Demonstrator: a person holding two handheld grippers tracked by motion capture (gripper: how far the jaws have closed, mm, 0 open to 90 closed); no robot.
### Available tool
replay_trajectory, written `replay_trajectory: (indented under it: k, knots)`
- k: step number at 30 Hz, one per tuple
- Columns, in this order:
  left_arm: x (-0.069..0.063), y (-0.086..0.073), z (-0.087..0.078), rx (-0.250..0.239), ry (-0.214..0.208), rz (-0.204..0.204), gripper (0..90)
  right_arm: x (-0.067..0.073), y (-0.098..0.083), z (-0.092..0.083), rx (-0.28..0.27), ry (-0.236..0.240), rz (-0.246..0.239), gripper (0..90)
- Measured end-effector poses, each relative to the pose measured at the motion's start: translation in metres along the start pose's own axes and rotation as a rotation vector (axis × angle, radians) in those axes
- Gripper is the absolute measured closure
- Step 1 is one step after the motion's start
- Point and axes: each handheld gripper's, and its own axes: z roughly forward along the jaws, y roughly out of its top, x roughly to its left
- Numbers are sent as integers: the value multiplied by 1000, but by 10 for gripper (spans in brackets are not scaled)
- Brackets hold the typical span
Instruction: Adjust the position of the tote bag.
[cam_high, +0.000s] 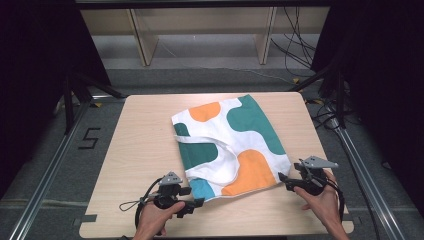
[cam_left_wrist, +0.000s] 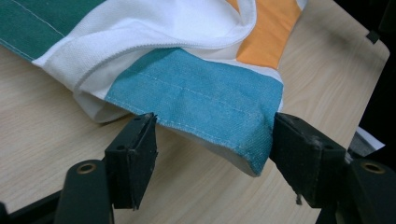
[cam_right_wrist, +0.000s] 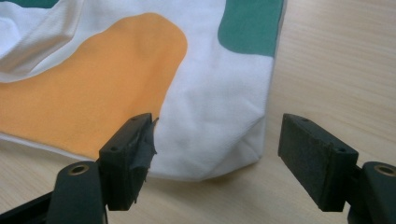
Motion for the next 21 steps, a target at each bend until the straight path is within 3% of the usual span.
replay_trajectory:
  k: [2, 3, 4, 6, 7, 8, 9, 10, 11, 12, 13, 14, 16, 21]
  knots:
    - [0, 0, 2, 4, -13, 1, 326, 0, 0, 1, 6, 2, -3, 278]
    - [-1, 0, 3, 5, -24, 2, 361, 4, -1, 2, 6, 3, 33, 278]
    - [-2, -1, 7, 7, -21, 2, 421, 3, 0, 2, 5, -5, 26, 291]
    - [-4, -2, 10, 10, -15, 8, 427, 0, 1, 3, 7, 11, -2, 322]
    - [-4, -3, 12, 17, -27, 16, 446, -2, 1, 3, 9, 16, -26, 378]
    - [-7, -3, 15, 24, -19, 40, 467, -1, 0, 3, 8, -6, -11, 493]
    - [-10, -3, 16, 26, -7, 57, 481, -5, 1, 3, 3, -23, -65, 560]
    - [-10, -3, 16, 26, -7, 57, 521, -5, 1, 3, 3, -23, -65, 560]
    - [-12, -3, 18, 23, 3, 75, 521, -7, 2, 4, -12, -34, -72, 620]
    - [-14, -5, 21, 30, 3, 81, 587, -10, 3, 3, -19, -41, -73, 695]
    - [-19, -7, 26, 14, -12, 78, 794, -19, 4, 5, -48, -48, -84, 797]
    - [-21, -7, 29, 33, -44, 92, 792, -23, 5, 6, -43, -41, -81, 821]
    - [-30, -5, 35, 47, -44, 124, 821, -33, 7, 11, -54, -13, -73, 860]
    - [-47, 3, 57, 56, -98, 165, 809, -48, 20, 22, -44, -72, -100, 872]
